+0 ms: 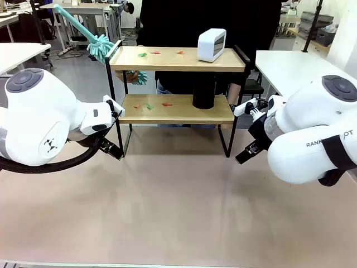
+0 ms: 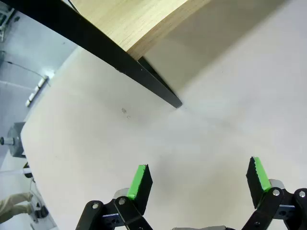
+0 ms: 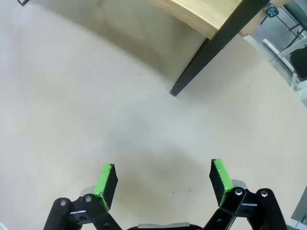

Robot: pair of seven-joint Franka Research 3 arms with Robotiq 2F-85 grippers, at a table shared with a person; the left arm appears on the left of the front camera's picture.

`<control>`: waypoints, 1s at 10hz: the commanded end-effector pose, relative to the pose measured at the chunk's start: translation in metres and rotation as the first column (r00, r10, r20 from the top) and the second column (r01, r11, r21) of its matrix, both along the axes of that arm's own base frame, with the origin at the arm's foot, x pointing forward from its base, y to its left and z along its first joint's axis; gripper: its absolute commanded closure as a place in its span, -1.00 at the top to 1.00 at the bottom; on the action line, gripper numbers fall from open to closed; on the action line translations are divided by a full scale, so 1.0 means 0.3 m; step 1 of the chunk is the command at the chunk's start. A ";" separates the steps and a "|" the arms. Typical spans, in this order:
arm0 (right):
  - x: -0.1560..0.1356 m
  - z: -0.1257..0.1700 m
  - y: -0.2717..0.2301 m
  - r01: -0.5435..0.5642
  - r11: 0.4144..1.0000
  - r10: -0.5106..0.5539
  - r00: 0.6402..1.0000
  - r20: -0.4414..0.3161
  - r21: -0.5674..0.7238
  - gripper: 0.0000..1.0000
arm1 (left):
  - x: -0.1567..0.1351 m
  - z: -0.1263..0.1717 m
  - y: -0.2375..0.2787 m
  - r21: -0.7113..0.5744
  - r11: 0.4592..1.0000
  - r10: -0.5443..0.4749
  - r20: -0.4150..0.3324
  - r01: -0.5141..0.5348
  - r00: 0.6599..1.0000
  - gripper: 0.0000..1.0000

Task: Clean the shelf.
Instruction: Pick up the Duster from the human.

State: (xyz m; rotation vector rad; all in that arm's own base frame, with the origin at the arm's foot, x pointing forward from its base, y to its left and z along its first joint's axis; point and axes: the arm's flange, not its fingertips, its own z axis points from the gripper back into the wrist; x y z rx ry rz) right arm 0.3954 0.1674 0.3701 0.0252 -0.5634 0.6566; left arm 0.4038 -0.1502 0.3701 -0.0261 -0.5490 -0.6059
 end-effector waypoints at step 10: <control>0.000 0.000 0.000 0.000 1.000 0.000 1.000 0.000 0.000 1.00 | 0.000 0.000 0.000 0.000 1.000 0.000 0.000 0.000 1.000 1.00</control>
